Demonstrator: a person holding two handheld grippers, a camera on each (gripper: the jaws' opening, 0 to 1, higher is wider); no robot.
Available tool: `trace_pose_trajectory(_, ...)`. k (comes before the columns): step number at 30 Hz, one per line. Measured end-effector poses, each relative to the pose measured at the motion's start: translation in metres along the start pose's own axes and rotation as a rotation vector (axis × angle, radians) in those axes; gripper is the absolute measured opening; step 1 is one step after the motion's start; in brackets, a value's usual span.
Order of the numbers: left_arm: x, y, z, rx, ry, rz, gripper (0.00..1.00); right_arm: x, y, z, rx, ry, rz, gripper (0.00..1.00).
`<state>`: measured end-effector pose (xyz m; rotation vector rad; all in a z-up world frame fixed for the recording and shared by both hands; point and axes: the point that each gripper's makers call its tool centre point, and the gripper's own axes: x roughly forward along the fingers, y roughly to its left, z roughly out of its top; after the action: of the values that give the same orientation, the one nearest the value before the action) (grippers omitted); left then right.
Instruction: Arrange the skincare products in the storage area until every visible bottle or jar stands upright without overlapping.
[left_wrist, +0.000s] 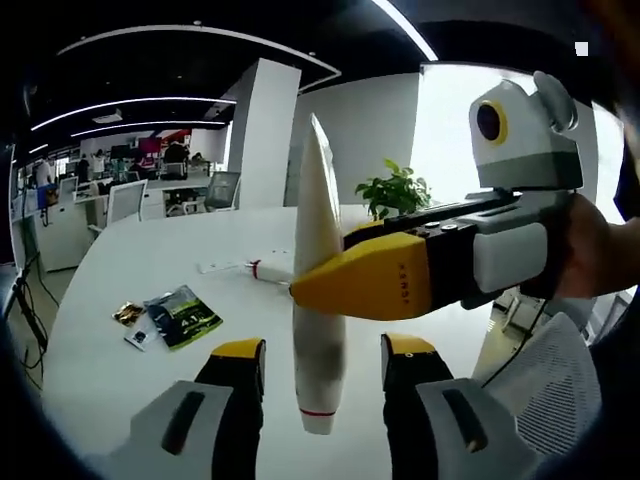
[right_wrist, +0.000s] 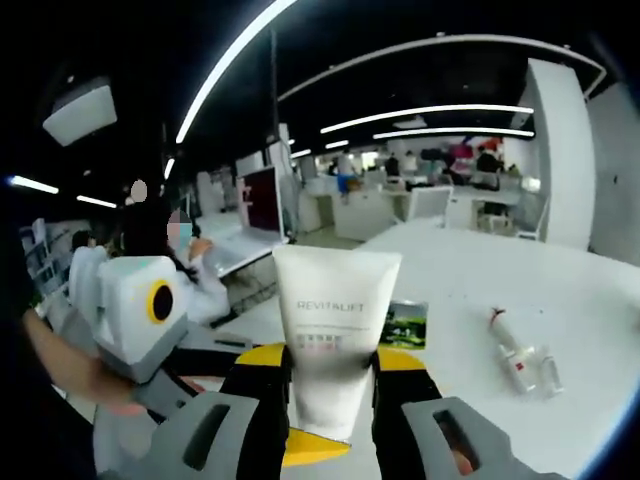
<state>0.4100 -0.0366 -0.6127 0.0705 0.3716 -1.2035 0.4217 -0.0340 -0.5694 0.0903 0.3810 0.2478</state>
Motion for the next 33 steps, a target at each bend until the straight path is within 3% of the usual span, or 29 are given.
trace_pose_trajectory(16,0.001,-0.006,-0.002,0.063,0.019,-0.014,0.18,-0.007,0.006,-0.001,0.034,-0.012,0.003,0.23)
trace_pose_trajectory(27,0.000,-0.010,-0.005,0.077,0.022,-0.044,0.16,-0.011,0.005,-0.005,0.070,-0.009,0.004,0.25)
trace_pose_trajectory(33,-0.003,-0.011,-0.009,0.061,0.021,-0.062,0.15,-0.011,0.008,-0.007,0.072,0.009,0.057,0.26)
